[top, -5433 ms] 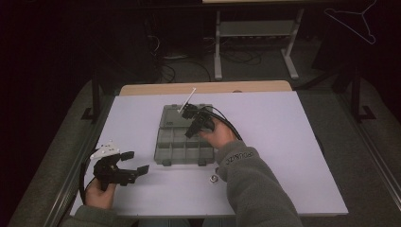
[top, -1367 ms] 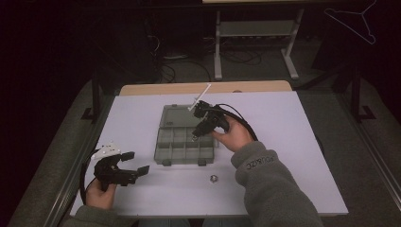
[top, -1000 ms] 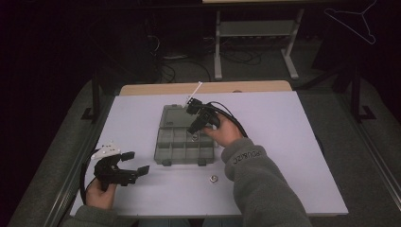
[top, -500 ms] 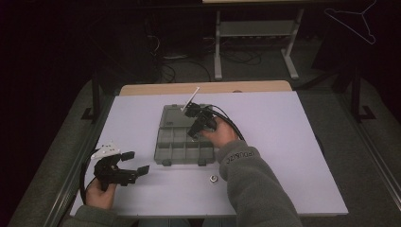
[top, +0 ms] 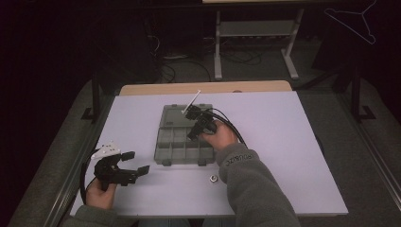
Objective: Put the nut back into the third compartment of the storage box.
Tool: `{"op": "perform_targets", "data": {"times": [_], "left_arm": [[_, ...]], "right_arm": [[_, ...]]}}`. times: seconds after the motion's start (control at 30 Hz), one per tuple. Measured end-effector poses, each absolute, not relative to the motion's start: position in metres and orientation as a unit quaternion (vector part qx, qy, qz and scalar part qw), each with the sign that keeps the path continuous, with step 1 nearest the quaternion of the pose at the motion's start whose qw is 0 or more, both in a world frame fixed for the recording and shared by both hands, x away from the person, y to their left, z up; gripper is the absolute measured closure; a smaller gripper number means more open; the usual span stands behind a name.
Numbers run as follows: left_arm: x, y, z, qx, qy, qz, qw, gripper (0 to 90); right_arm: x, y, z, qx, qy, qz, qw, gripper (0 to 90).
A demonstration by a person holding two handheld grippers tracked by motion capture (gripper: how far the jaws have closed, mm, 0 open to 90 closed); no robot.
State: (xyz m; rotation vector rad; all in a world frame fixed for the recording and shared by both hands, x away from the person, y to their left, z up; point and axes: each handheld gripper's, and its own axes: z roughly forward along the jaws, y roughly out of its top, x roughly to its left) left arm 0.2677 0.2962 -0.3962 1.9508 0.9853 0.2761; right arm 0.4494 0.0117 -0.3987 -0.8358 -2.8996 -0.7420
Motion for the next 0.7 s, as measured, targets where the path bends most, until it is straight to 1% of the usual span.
{"op": "perform_targets", "data": {"times": [0.23,0.33,0.4,0.5,0.6,0.67,0.7], "left_arm": [[0.268,0.297,-0.396,0.791,0.398,0.113,0.45,12.8],[0.267,0.296,-0.396,0.79,0.4,0.112,0.451,12.8],[0.268,0.297,-0.396,0.796,0.395,0.114,0.444,12.8],[0.267,0.296,-0.396,0.793,0.397,0.113,0.448,12.8],[0.267,0.296,-0.396,0.79,0.4,0.112,0.451,12.8],[0.268,0.296,-0.397,0.793,0.398,0.113,0.448,12.8],[0.267,0.296,-0.396,0.793,0.397,0.113,0.448,12.8]], "right_arm": [[0.444,0.005,-0.389,-0.263,-0.931,-0.252,0.012,66.2],[0.435,-0.002,-0.38,-0.252,-0.931,-0.263,0.006,65.6],[0.429,-0.007,-0.377,-0.248,-0.931,-0.268,0.005,65.0],[0.421,-0.012,-0.375,-0.244,-0.931,-0.272,0.006,64.4],[0.4,-0.024,-0.373,-0.231,-0.933,-0.277,0.003,63.2],[0.395,-0.027,-0.373,-0.226,-0.935,-0.274,-0.001,62.5],[0.384,-0.032,-0.374,-0.221,-0.935,-0.276,0.0,61.8]]}}
